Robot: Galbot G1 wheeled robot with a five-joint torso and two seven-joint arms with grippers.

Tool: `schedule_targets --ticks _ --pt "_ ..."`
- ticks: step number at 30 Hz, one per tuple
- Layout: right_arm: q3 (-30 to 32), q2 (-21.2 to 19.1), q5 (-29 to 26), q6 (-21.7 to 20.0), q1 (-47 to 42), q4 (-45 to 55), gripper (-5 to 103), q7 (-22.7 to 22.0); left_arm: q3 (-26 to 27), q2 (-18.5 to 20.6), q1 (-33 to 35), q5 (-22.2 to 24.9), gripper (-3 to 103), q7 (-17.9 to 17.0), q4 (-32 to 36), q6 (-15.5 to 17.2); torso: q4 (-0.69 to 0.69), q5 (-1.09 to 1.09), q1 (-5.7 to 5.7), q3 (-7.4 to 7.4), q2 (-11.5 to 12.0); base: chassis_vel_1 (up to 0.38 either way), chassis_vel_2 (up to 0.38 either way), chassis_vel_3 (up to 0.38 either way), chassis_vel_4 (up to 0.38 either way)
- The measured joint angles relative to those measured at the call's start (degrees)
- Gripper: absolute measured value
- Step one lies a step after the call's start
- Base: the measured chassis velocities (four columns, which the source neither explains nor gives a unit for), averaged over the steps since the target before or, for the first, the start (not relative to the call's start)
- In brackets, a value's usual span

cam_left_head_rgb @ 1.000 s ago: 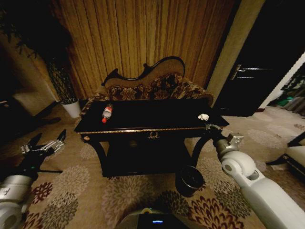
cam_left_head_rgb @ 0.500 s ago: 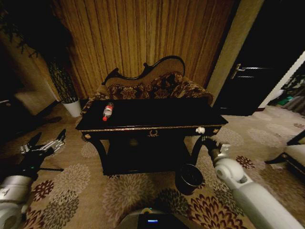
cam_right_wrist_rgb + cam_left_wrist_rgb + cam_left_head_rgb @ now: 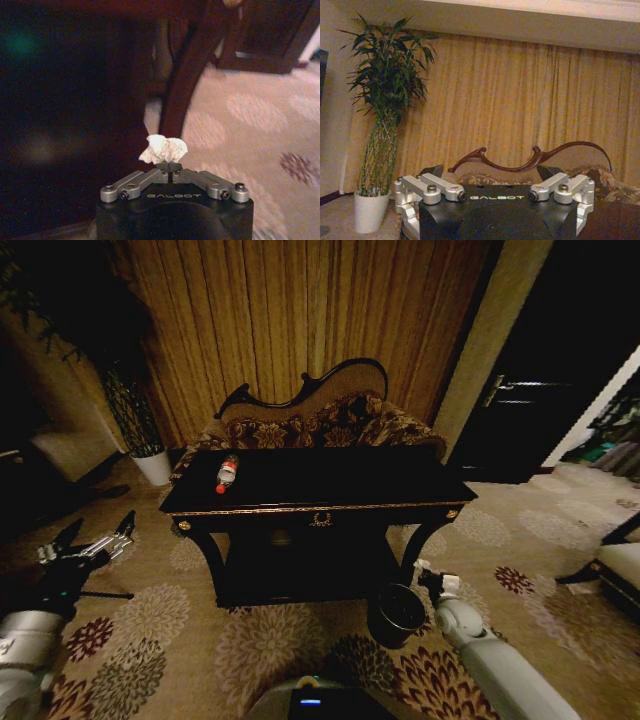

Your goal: Move to the front of the table and place the trash on the table into the trash bin.

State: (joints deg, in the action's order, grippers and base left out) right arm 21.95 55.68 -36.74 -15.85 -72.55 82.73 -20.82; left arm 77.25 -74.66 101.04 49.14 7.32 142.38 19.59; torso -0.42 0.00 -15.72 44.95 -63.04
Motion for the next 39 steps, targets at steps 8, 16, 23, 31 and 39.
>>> schedule_targets --ticks 8,16,23,31,39 --pt "-0.34 2.23 3.26 0.25 1.54 -8.03 0 1.09 -0.02 -0.28 0.15 0.02 100 0.0 0.25 -0.08 0.0 0.01 0.0 0.0 0.0 0.0 0.0 0.0 0.0" --pt "-0.66 3.92 4.97 0.62 2.4 -9.73 0 1.33 -0.1 -0.75 0.43 -0.02 100 0.03 0.77 -0.14 0.01 0.0 0.0 0.0 0.0 0.0 0.0 0.0 0.0" --pt "-0.8 4.24 5.71 0.62 2.56 -9.5 21 1.33 -0.02 -1.0 0.66 -0.09 100 0.06 0.85 -0.58 0.01 0.01 0.0 0.0 0.0 0.0 0.0 0.0 0.0" --pt "-0.75 3.88 5.56 0.87 2.49 -8.7 54 1.29 -0.05 -1.11 0.61 -0.14 100 0.09 0.88 -0.62 0.01 0.01 0.0 0.0 0.0 0.0 0.0 0.0 0.0" --pt "-0.71 3.84 5.34 0.94 2.37 -8.22 81 1.28 -0.04 -1.14 0.62 -0.14 100 0.1 0.89 -0.66 0.01 0.0 0.0 0.0 0.0 0.0 0.0 0.0 0.0"
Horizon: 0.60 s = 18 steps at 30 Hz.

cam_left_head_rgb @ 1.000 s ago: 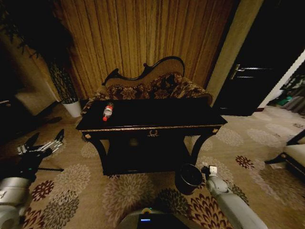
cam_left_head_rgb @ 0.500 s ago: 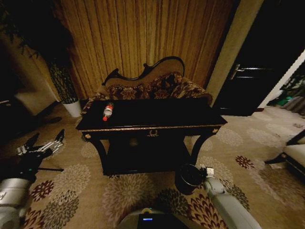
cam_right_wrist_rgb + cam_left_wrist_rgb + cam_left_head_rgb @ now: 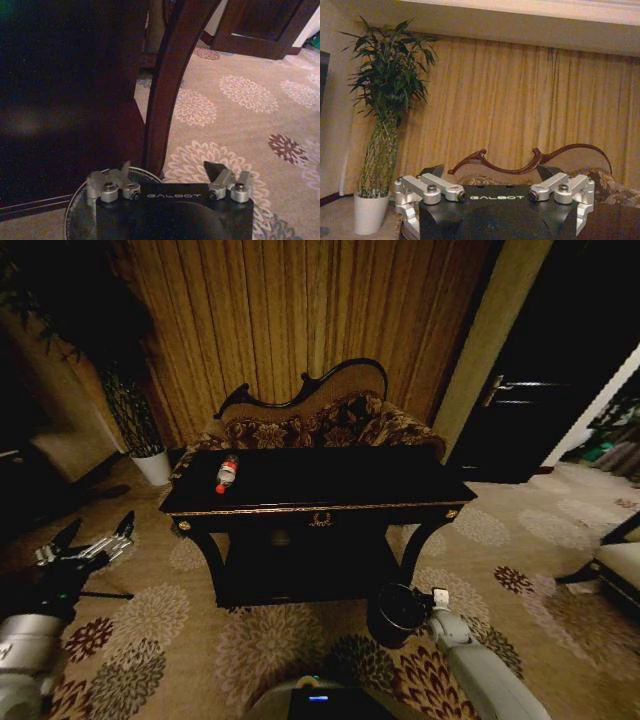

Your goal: Move to the front of the table and place the trash on the table into the trash bin.

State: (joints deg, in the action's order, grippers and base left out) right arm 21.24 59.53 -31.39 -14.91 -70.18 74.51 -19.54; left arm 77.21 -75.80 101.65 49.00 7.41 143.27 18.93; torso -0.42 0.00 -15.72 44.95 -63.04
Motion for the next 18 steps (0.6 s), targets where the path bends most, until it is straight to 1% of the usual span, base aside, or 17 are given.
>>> schedule_targets --ticks 1,2,3,4,5,18 --pt "0.0 0.01 0.0 0.0 -0.01 0.02 86 0.0 0.0 0.0 0.0 0.0 100 0.0 0.0 0.0 0.0 0.0 0.0 0.0 0.0 0.0 0.0 0.0 0.0" --pt "0.0 0.01 0.0 0.0 -0.01 0.02 86 0.0 0.0 0.0 0.0 0.0 100 0.0 0.0 0.0 0.0 0.0 0.0 0.0 0.0 0.0 0.0 0.0 0.0" --pt "0.0 0.02 0.0 0.0 -0.02 0.05 92 0.0 0.0 0.0 0.0 0.0 100 0.0 0.0 0.0 0.0 0.0 0.0 0.0 0.0 0.0 0.0 0.0 0.0" --pt "0.0 0.04 0.0 0.0 -0.04 0.06 92 0.0 0.0 0.01 0.01 0.0 100 0.0 0.0 0.0 0.0 0.0 0.0 0.0 0.0 0.0 0.0 0.0 0.0" --pt "0.0 0.04 0.0 0.0 -0.07 0.1 99 0.0 -0.03 0.01 0.05 0.0 100 0.01 0.0 0.0 0.0 0.0 0.0 0.0 0.0 0.0 0.0 0.0 0.0" --pt "0.13 0.05 -0.09 -0.03 -0.19 0.36 100 0.01 -0.09 0.04 0.18 0.0 100 0.05 -0.08 0.0 0.0 0.0 0.0 0.0 0.0 0.0 0.0 0.0 0.0"
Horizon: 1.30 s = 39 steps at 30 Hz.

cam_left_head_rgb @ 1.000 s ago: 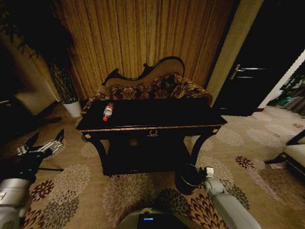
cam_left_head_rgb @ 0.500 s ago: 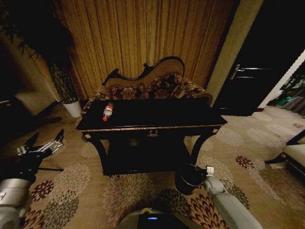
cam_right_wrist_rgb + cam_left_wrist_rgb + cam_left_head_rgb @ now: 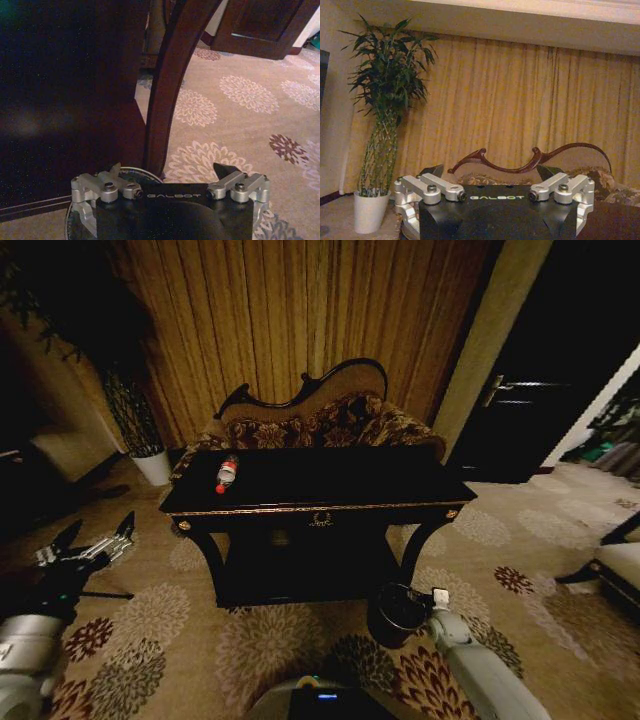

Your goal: Move to the front of the table and place the trash on the table into the trash bin.

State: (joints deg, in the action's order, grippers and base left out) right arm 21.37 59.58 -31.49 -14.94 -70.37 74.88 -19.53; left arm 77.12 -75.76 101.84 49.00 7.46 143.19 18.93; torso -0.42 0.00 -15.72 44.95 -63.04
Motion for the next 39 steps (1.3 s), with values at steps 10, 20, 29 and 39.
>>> schedule_targets --ticks 10,20,29,39 --pt "0.07 -0.02 -0.1 -0.04 -0.05 0.09 100 0.0 0.0 -0.05 0.0 0.0 100 0.0 -0.04 0.0 0.0 0.0 0.0 0.0 0.0 0.0 0.0 0.0 0.0" --pt "1.69 -1.07 -3.74 2.67 -1.02 7.01 100 0.73 -0.17 -0.13 -0.27 0.01 100 0.0 -0.17 -0.01 0.0 0.0 0.0 0.0 0.0 0.0 0.0 0.0 0.0" --pt "6.05 -3.85 -3.12 5.93 -4.21 24.22 100 0.69 -0.24 -0.09 -0.68 -0.01 100 -0.02 -1.03 -0.01 0.0 0.01 0.0 0.0 0.0 0.0 0.0 0.0 0.0" --pt "9.09 -6.13 -8.46 -0.89 -6.27 47.98 100 -3.25 -0.31 0.38 -1.11 -0.06 100 -0.08 -1.47 -0.05 0.0 0.02 0.0 0.0 0.0 0.0 0.0 0.0 0.0"
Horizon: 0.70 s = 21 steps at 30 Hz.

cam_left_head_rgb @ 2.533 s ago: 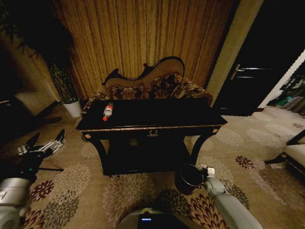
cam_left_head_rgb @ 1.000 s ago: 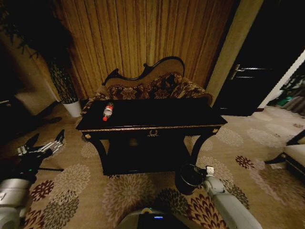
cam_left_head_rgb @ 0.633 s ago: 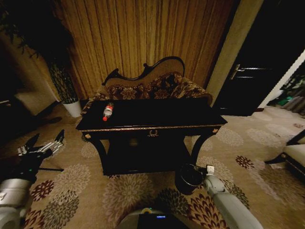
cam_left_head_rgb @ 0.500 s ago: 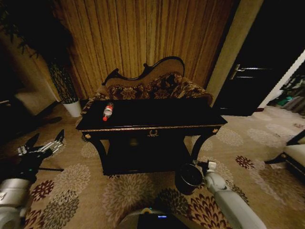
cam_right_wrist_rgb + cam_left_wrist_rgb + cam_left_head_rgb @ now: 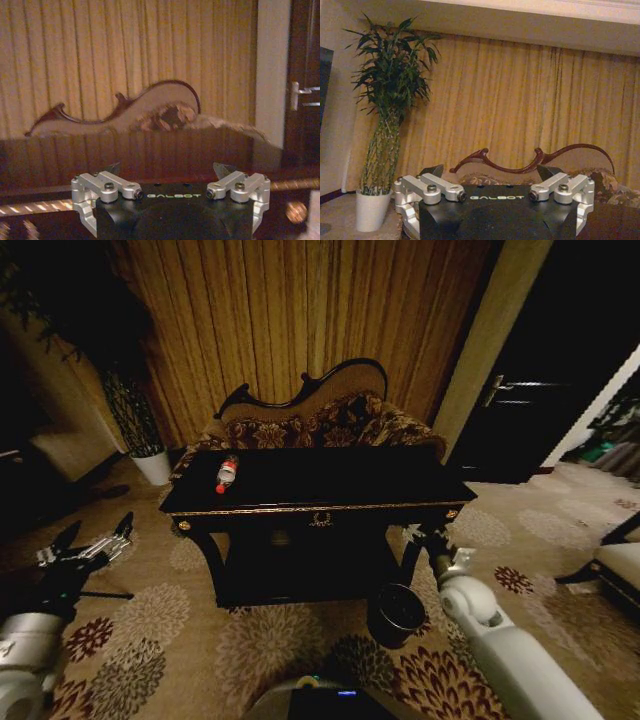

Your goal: Move to the front of the table and place the trash on the table into the trash bin.

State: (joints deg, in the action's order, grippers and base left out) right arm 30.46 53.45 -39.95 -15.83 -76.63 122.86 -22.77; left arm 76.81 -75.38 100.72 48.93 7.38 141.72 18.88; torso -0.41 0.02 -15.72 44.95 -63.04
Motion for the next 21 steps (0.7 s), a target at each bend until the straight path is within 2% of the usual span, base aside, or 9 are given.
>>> schedule_targets --ticks 15,21 --pt "1.78 0.21 -0.72 -1.63 -3.71 10.05 100 -2.14 0.24 1.14 -0.69 0.01 100 -1.33 -1.66 0.41 -0.01 -0.02 0.0 0.0 0.0 0.0 0.0 0.0 0.0" --pt "2.61 0.35 -0.68 -1.6 -4.56 12.16 100 -2.31 -0.34 3.8 -2.67 0.74 100 -3.72 -2.3 3.2 0.0 -0.01 0.0 0.0 0.0 0.0 0.0 0.0 0.0"
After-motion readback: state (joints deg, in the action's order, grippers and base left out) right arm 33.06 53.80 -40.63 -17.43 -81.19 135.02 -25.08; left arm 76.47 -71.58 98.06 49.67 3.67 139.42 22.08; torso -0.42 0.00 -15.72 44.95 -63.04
